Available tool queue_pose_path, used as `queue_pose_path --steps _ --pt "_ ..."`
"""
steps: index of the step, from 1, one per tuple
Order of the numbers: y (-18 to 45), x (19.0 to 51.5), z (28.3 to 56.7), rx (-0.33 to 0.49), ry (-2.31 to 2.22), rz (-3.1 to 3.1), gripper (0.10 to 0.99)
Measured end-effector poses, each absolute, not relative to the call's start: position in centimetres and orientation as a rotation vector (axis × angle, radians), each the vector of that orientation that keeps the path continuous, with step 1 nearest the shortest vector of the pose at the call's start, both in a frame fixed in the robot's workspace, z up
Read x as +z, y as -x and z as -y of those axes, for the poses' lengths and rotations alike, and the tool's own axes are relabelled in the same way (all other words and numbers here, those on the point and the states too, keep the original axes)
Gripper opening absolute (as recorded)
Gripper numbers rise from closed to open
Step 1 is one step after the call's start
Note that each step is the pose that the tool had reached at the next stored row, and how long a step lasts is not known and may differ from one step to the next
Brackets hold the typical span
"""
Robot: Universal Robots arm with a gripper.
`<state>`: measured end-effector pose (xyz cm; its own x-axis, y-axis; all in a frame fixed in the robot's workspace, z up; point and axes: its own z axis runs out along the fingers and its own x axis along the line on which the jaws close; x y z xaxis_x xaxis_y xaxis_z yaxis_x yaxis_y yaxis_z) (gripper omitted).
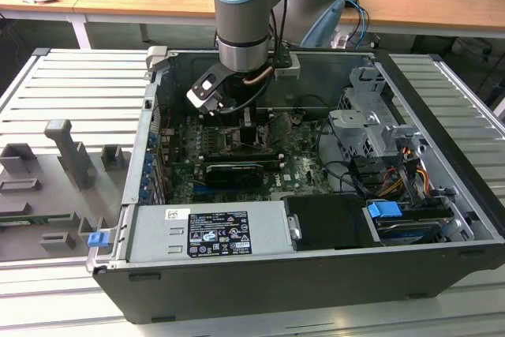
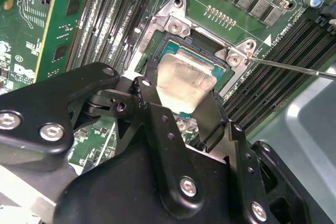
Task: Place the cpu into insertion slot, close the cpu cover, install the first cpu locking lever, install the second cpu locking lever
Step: 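Place the cpu into insertion slot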
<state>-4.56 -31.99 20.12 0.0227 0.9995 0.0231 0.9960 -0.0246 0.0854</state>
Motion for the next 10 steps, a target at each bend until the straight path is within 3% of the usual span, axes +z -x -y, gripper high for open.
queue_pose_path --steps 5,6,10 --pt "4.56 20.11 31.98 0.118 -2.214 -2.162 0.541" --pt "4.56 20.11 31.98 0.118 -2.214 -2.162 0.608" --pt "4.56 20.09 31.87 0.120 -2.214 -2.162 0.608"
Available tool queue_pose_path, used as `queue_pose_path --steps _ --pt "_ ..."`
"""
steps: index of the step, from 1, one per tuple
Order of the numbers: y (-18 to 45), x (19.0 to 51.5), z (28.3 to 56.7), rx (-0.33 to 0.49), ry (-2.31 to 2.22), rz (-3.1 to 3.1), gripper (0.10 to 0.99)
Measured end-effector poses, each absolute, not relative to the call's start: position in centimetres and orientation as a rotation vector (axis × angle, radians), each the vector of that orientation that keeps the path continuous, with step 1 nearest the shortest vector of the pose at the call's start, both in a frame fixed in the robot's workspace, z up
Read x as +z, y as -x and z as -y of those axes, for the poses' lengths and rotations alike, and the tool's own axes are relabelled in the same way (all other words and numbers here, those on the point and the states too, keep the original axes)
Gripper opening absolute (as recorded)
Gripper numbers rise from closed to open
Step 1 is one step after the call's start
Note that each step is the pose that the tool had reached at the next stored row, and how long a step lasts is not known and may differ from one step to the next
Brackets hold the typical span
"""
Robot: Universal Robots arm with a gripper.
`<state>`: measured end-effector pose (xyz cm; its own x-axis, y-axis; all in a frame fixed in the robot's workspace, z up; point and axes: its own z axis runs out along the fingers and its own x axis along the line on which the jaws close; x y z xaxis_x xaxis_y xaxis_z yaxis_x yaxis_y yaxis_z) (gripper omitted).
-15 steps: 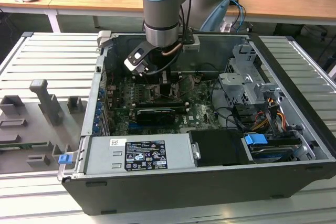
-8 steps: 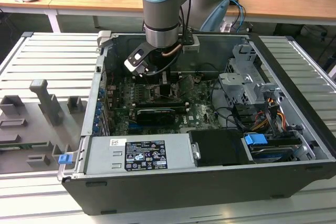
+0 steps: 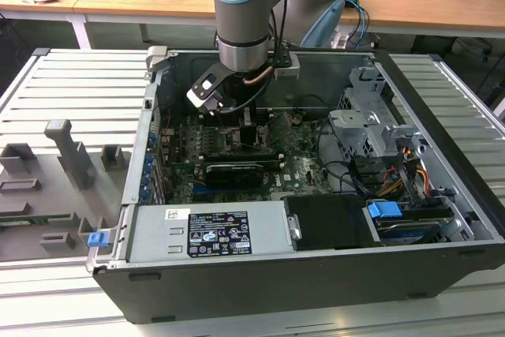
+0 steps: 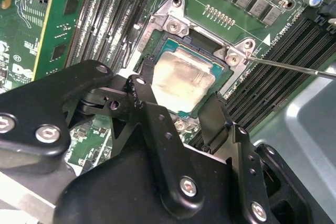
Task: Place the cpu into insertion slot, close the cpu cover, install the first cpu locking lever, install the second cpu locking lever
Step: 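Place the cpu into insertion slot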
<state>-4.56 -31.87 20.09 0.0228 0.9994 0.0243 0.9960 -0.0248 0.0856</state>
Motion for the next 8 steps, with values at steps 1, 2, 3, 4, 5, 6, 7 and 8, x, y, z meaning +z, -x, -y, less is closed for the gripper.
queue_pose_path --steps 1,2,3,4,5,6,7,8 --pt "4.56 20.08 31.87 0.120 -2.214 -2.162 0.608" --pt "4.56 20.08 31.86 0.120 -2.214 -2.162 0.608" --pt "4.56 20.07 31.86 0.120 -2.215 -2.162 0.608" --pt "4.56 20.07 31.85 0.120 -2.215 -2.162 0.608" --pt "4.56 20.07 31.85 0.120 -2.215 -2.162 0.608" --pt "4.56 20.07 31.85 0.120 -2.215 -2.162 0.608" --pt "4.56 20.07 31.85 0.119 -2.214 -2.162 0.608" --pt "4.56 20.10 31.85 0.118 -2.214 -2.162 0.608"
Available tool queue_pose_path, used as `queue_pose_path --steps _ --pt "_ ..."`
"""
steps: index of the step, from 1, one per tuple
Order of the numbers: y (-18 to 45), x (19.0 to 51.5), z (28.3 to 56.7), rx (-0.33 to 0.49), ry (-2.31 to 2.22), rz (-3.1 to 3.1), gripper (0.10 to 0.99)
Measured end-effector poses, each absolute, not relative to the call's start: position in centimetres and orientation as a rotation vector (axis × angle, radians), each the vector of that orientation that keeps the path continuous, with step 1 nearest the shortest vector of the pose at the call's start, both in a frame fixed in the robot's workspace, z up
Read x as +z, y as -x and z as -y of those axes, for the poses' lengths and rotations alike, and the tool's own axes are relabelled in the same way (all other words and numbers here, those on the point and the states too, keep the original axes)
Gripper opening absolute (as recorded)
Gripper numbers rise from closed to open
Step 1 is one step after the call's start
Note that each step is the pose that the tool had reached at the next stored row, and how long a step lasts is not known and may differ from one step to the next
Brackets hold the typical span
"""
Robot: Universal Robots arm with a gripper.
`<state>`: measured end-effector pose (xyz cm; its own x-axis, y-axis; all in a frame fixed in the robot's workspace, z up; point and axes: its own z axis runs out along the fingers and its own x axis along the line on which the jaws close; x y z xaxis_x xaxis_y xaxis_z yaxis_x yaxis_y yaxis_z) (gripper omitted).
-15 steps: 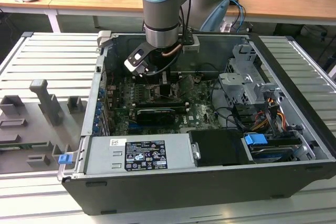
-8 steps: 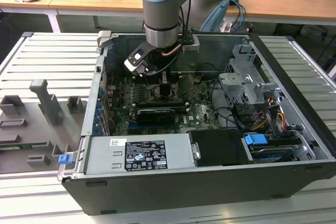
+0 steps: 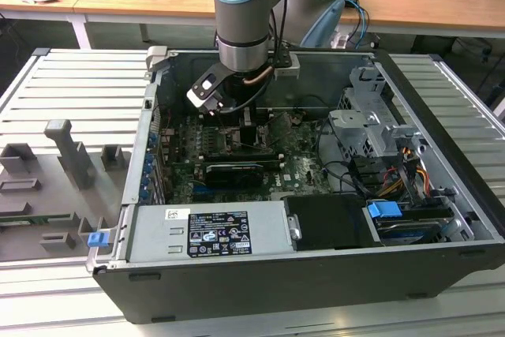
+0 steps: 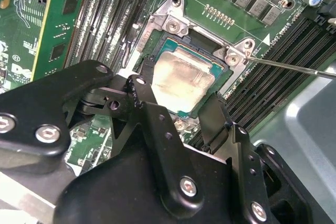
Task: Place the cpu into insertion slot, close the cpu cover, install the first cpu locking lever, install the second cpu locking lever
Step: 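Place the cpu into insertion slot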
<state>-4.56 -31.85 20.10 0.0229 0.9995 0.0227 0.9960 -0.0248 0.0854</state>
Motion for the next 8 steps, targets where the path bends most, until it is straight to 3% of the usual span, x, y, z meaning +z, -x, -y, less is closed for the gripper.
queue_pose_path --steps 8 --pt "4.56 21.12 31.85 0.114 -2.212 -2.160 0.608"
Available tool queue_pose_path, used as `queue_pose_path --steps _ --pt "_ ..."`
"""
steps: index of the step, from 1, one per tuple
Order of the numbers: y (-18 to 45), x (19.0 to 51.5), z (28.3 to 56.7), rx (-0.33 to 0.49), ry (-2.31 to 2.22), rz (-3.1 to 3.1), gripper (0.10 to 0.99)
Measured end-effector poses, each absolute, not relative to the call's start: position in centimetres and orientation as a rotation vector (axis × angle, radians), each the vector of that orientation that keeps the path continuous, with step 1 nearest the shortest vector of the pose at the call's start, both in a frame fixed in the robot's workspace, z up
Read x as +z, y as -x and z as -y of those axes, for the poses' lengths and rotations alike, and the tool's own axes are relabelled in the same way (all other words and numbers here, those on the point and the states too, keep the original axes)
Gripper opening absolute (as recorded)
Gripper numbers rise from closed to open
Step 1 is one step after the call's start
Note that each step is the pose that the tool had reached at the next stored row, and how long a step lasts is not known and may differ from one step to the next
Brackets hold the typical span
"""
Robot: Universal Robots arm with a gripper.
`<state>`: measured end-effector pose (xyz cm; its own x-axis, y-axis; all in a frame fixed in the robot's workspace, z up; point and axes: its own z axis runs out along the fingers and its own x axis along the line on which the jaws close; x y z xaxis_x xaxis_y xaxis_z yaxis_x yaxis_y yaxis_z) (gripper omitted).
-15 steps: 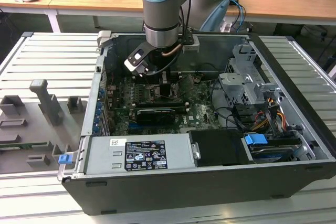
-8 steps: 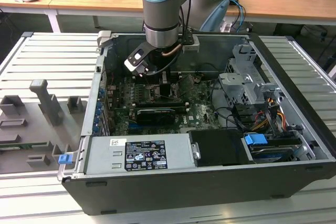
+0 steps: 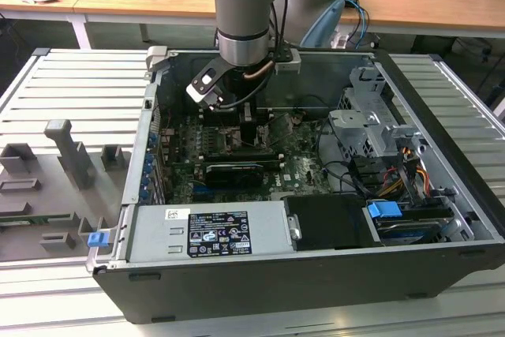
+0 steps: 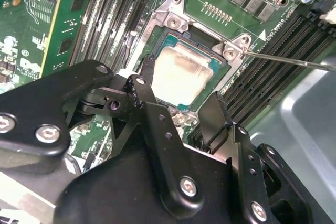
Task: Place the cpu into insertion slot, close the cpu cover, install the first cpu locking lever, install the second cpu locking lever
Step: 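Place the cpu into insertion slot, then close the cpu cover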
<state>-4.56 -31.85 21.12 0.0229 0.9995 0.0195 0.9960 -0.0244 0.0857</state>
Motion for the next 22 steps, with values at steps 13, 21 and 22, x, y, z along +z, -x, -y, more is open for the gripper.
queue_pose_path --steps 13,21,22 --pt "4.55 21.44 31.90 0.090 -2.200 -2.151 0.106" --pt "4.56 21.97 31.90 0.089 -2.200 -2.151 0.106" --pt "4.55 22.12 31.91 0.089 -2.200 -2.151 0.106"
